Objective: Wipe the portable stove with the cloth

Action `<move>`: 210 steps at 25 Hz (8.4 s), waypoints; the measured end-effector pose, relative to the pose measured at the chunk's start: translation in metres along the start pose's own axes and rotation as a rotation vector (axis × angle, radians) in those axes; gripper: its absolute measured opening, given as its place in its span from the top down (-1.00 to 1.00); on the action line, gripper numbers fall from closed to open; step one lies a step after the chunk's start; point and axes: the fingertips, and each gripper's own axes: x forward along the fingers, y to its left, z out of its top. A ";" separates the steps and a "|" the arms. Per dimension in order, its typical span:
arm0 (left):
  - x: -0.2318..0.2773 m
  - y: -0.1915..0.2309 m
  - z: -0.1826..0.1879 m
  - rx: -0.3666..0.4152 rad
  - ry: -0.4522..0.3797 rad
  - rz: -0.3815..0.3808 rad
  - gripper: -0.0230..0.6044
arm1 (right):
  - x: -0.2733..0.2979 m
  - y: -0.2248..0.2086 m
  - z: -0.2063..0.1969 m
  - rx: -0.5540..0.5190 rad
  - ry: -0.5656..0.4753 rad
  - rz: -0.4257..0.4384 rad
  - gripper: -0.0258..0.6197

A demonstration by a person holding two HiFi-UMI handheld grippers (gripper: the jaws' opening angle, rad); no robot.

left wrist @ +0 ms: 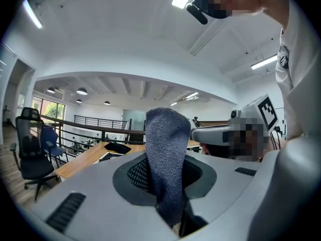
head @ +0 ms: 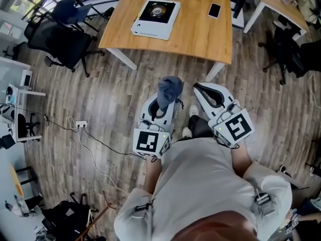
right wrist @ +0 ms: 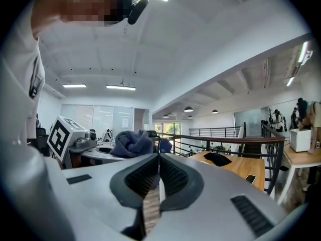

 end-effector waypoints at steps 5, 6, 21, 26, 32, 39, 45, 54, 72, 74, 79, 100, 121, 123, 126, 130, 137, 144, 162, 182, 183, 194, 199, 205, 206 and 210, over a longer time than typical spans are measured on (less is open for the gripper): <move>0.048 0.020 0.011 0.009 0.002 0.026 0.63 | 0.028 -0.049 0.007 -0.006 -0.011 0.022 0.85; 0.057 0.024 0.014 0.010 0.003 0.032 0.63 | 0.033 -0.059 0.008 -0.005 -0.013 0.026 0.85; 0.139 0.067 0.034 0.008 0.036 0.126 0.63 | 0.089 -0.145 0.019 0.029 -0.025 0.110 0.85; 0.160 0.084 0.035 0.007 0.043 0.117 0.63 | 0.109 -0.164 0.016 0.040 -0.017 0.101 0.85; 0.191 0.116 0.032 -0.003 0.038 0.072 0.63 | 0.140 -0.184 0.012 0.032 -0.001 0.052 0.85; 0.238 0.159 0.049 0.012 0.022 -0.013 0.63 | 0.184 -0.222 0.019 0.020 0.013 -0.043 0.85; 0.262 0.200 0.051 0.008 0.030 -0.057 0.63 | 0.228 -0.243 0.016 0.024 0.035 -0.098 0.85; 0.282 0.256 0.050 0.004 0.044 -0.103 0.63 | 0.285 -0.252 0.010 -0.004 0.074 -0.143 0.85; 0.368 0.274 0.040 0.005 0.130 -0.148 0.63 | 0.327 -0.324 -0.015 0.076 0.106 -0.143 0.85; 0.382 0.278 0.039 0.008 0.144 -0.144 0.63 | 0.334 -0.335 -0.018 0.090 0.104 -0.132 0.85; 0.418 0.286 0.041 0.008 0.172 -0.126 0.63 | 0.344 -0.369 -0.024 0.117 0.114 -0.116 0.85; 0.532 0.306 0.007 0.030 0.259 -0.249 0.63 | 0.353 -0.459 -0.088 0.269 0.201 -0.265 0.85; 0.607 0.333 -0.058 0.082 0.386 -0.524 0.63 | 0.393 -0.479 -0.150 0.416 0.267 -0.441 0.85; 0.613 0.333 -0.064 0.091 0.396 -0.544 0.63 | 0.394 -0.483 -0.155 0.424 0.272 -0.452 0.85; 0.623 0.332 -0.073 0.102 0.415 -0.565 0.63 | 0.396 -0.486 -0.163 0.437 0.286 -0.466 0.85; 0.634 0.331 -0.086 0.128 0.436 -0.599 0.63 | 0.403 -0.491 -0.172 0.461 0.290 -0.482 0.85; 0.649 0.328 -0.110 0.163 0.490 -0.644 0.63 | 0.411 -0.495 -0.180 0.500 0.295 -0.506 0.85; 0.659 0.329 -0.144 0.211 0.582 -0.661 0.63 | 0.414 -0.494 -0.196 0.520 0.318 -0.504 0.85; 0.659 0.330 -0.176 0.283 0.727 -0.627 0.63 | 0.419 -0.495 -0.198 0.514 0.327 -0.502 0.85; 0.651 0.396 -0.180 0.294 0.802 -0.441 0.63 | 0.438 -0.486 -0.192 0.489 0.337 -0.468 0.85; 0.649 0.399 -0.180 0.292 0.806 -0.434 0.63 | 0.439 -0.485 -0.191 0.487 0.337 -0.465 0.85; 0.642 0.444 -0.177 0.289 0.812 -0.325 0.63 | 0.462 -0.476 -0.187 0.470 0.348 -0.422 0.85; 0.638 0.459 -0.177 0.288 0.816 -0.293 0.63 | 0.477 -0.469 -0.186 0.461 0.351 -0.391 0.85; 0.637 0.472 -0.174 0.284 0.798 -0.272 0.63 | 0.500 -0.461 -0.182 0.452 0.356 -0.352 0.85; 0.636 0.476 -0.174 0.294 0.801 -0.260 0.63 | 0.504 -0.459 -0.181 0.448 0.355 -0.346 0.85; 0.634 0.490 -0.171 0.294 0.801 -0.229 0.63 | 0.515 -0.454 -0.176 0.440 0.356 -0.332 0.85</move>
